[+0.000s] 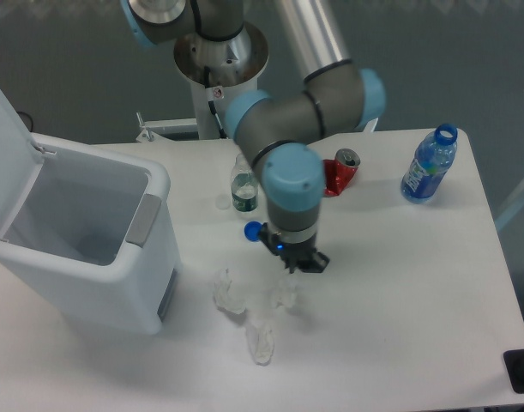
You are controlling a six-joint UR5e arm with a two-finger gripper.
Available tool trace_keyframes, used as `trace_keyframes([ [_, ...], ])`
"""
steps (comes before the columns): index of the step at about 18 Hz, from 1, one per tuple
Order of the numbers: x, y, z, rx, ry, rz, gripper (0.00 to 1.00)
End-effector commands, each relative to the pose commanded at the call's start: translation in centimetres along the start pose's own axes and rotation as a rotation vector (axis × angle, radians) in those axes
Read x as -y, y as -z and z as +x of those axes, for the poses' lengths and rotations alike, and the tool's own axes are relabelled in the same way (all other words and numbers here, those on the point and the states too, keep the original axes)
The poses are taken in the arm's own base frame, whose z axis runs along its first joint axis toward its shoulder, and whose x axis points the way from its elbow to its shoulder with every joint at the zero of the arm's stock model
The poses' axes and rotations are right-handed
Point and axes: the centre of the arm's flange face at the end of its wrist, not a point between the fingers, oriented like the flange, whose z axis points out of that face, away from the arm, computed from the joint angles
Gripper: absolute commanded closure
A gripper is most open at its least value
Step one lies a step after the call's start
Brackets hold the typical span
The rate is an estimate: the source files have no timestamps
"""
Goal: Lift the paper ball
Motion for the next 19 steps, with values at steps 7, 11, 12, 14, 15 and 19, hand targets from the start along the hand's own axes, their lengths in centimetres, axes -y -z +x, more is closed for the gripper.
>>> trace_keyframes([
  [7,-1.3,3.7,-4.0,0.013,-0.126,0.034,1.00],
  [11,-1.5,6.2,-5.9,0.059,-0.173,0.042,1.00],
  [12,-1.8,6.6,-6.5,0.064,-0.167,0.044,1.00],
  [14,-2.3,7.4,-7.5,0.081,-0.159,0.049,1.00],
  [15,-2.7,7.8,-7.9,0.088,-0.173,0.050,1.00],
  [19,-3.5,8.4,-8.3,0.095,-0.174,0.051,1.00],
])
